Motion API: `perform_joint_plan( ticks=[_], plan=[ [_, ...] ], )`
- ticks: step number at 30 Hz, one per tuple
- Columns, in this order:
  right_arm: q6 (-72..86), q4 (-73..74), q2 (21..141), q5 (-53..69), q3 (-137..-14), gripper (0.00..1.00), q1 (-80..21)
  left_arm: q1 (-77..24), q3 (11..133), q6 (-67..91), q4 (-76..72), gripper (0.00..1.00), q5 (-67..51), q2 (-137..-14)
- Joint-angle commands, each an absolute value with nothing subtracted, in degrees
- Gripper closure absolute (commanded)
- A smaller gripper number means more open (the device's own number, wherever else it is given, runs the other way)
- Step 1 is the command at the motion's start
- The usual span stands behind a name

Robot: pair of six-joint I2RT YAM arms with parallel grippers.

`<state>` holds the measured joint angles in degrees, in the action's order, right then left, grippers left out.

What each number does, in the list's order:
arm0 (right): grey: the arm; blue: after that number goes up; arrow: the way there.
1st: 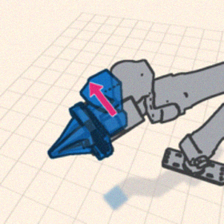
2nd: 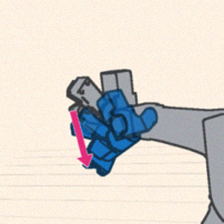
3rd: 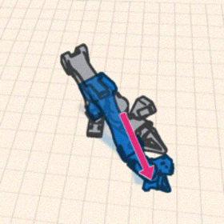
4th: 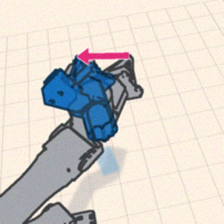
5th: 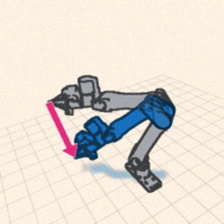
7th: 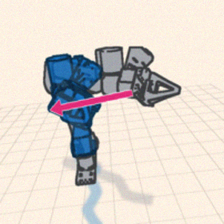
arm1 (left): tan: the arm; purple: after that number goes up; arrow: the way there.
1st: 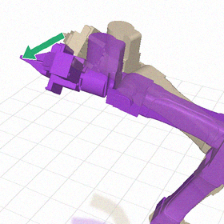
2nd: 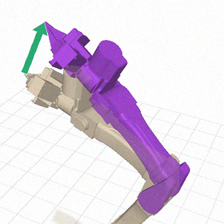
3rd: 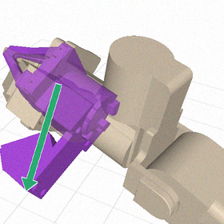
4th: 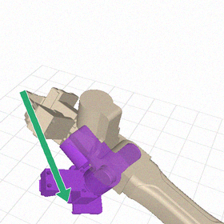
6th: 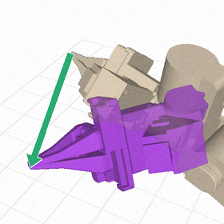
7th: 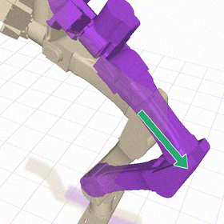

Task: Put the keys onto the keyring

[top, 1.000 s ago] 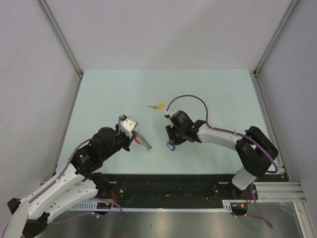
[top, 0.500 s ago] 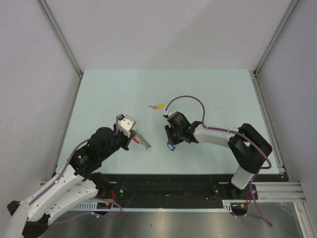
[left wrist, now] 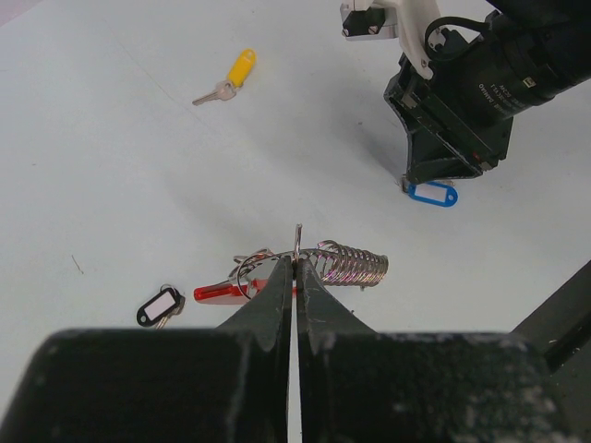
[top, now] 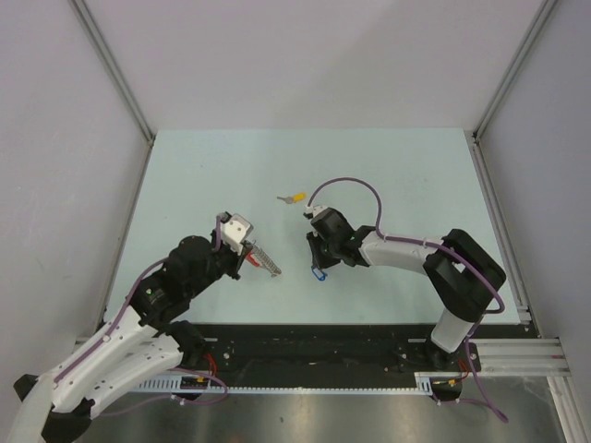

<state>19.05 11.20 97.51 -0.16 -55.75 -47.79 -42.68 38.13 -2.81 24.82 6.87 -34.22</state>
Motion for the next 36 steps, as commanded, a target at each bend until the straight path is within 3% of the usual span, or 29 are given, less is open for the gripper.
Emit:
perform_joint_plan(
  ticks=[1, 23, 36],
  plan=[
    [19.2, 9.5, 98.2, -0.6, -57.5, 0.79, -48.3, -42.1, 39.0, -1.8, 23.4, 0.99, 5.9, -34.4],
    [18.7, 9.1, 99.7, 0.4, -57.6, 0.81, -48.7, -41.7, 39.1, -1.5, 23.6, 0.99, 5.8, -34.6],
    [17.7, 9.8, 100.8, -3.3, -57.6, 0.89, -49.3, -41.5, 39.0, -1.5, 23.6, 0.99, 5.5, -34.8]
  ],
)
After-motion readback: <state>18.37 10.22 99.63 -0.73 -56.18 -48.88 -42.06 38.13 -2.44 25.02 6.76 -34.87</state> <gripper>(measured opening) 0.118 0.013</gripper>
